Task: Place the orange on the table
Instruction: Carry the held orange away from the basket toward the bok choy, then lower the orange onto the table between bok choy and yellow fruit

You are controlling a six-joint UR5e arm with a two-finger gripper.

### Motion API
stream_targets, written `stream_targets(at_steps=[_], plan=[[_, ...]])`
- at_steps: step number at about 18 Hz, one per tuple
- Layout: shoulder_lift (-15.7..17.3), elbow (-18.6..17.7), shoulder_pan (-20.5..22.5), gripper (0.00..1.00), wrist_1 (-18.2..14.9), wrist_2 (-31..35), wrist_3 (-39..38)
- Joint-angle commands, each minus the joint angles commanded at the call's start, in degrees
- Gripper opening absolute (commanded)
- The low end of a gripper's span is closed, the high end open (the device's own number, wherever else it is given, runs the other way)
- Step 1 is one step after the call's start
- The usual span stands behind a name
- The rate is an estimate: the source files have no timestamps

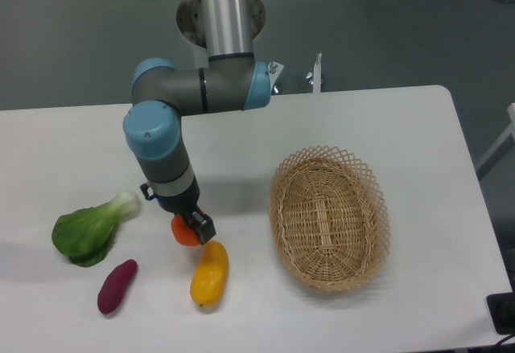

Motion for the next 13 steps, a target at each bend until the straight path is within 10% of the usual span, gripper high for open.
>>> stream_targets(at_steps=[13], plan=[[-1.85,-0.62,-0.79,0.84,0.18,0.0,0.09]])
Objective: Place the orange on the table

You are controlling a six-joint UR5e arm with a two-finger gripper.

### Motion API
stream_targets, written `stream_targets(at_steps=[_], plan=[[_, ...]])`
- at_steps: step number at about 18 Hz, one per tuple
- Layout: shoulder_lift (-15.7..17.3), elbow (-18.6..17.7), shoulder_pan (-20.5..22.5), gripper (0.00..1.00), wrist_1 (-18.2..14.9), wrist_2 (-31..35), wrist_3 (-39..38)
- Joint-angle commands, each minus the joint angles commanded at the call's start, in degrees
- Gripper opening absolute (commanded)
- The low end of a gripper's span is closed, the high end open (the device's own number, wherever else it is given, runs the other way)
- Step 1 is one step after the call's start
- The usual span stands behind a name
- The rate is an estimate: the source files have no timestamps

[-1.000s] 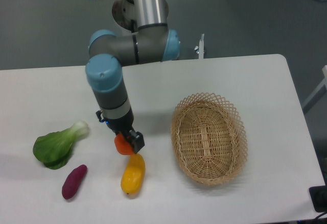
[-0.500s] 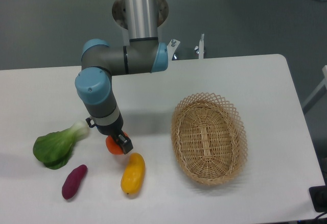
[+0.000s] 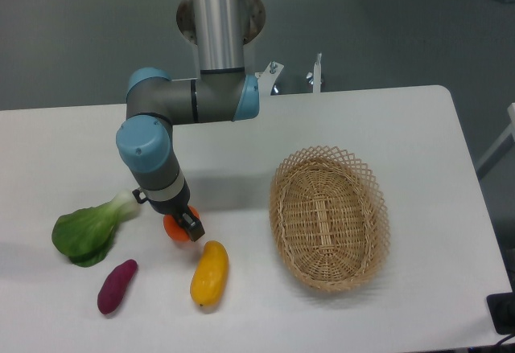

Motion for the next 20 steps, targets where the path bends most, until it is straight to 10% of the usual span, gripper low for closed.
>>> stream_targets(at_steps=[3,20], plan=[[0.17,0.35,0.0,1.0,0.09,0.0,-0.09],[8.26,4.74,8.09,1.0,-1.58,-5.98,5.17]])
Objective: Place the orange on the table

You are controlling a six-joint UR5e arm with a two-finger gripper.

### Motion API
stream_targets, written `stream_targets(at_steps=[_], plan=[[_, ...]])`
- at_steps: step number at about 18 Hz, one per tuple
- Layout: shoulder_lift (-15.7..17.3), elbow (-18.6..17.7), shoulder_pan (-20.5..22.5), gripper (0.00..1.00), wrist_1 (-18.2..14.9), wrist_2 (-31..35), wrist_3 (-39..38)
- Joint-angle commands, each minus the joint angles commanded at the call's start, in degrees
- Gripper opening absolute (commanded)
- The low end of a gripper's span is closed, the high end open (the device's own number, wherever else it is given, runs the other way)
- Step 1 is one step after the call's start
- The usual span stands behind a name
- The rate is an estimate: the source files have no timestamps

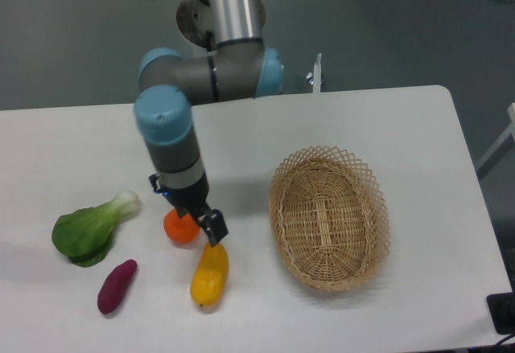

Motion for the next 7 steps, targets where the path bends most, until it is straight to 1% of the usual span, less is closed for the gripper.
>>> stream_targets(at_steps=[2,3,7], plan=[[0.44,0.09,1.14,1.0,-1.23,-0.09,1.06],[0.87,0.09,1.32,1.0,-1.41,-0.09,1.24],[0.97,0.0,2.37,1.0,-1.94,-0.17,2.65]])
